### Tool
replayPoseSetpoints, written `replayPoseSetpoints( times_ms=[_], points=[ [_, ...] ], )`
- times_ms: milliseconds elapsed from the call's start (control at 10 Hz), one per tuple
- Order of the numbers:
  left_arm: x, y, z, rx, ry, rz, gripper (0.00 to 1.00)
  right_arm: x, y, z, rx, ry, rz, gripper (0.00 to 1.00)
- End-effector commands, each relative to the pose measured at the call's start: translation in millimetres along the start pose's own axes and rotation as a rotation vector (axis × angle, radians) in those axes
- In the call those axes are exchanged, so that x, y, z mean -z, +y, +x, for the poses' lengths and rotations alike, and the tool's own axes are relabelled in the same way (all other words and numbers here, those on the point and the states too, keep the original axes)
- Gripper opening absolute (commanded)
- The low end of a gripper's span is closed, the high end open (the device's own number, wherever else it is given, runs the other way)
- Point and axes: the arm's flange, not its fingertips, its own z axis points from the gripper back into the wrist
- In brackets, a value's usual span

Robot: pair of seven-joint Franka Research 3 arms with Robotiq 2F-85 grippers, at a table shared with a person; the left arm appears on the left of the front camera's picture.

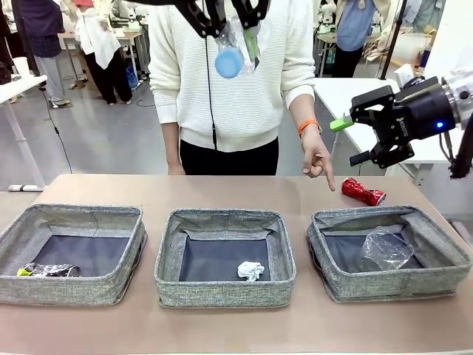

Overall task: Sort the waste into the appropriate baskets.
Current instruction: Place the picked waste into the Fabric basket indicated by the person.

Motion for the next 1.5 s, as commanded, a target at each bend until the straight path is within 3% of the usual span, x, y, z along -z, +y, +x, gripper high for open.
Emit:
replayPoseSetpoints(
  times_ms=[0, 200, 300, 400, 500, 700, 900, 1200, 1400],
  points=[
    [72, 5, -57, -0.051, -0.036, -0.063, 0.22, -69, -38, -27, -0.023, -0.003, -0.038, 1.0],
    [147, -11, -73, -0.051, -0.059, -0.093, 0.22, -149, -59, -63, -0.025, -0.096, -0.092, 1.0],
    [181, -23, -59, 0.037, -0.041, -0.096, 0.22, -171, -63, -88, -0.081, -0.146, -0.174, 1.0],
    [210, -39, -34, 0.207, -0.009, -0.105, 0.22, -186, -66, -115, -0.147, -0.21, -0.202, 1.0],
    [231, -53, -8, 0.337, 0.014, -0.108, 0.22, -157, -62, -62, -0.016, -0.105, -0.113, 1.0],
    [258, -79, 36, 0.458, 0.013, -0.069, 0.22, -157, -62, -62, -0.016, -0.105, -0.113, 1.0],
    [295, -104, 62, 0.466, 0.008, -0.082, 0.22, -157, -62, -62, -0.016, -0.105, -0.113, 1.0],
    [316, -136, 53, 0.485, 0.095, -0.113, 0.22, -157, -62, -62, -0.016, -0.105, -0.113, 1.0],
    [317, -138, 52, 0.487, 0.095, -0.105, 0.22, -157, -62, -62, -0.016, -0.105, -0.113, 1.0]
  ],
)
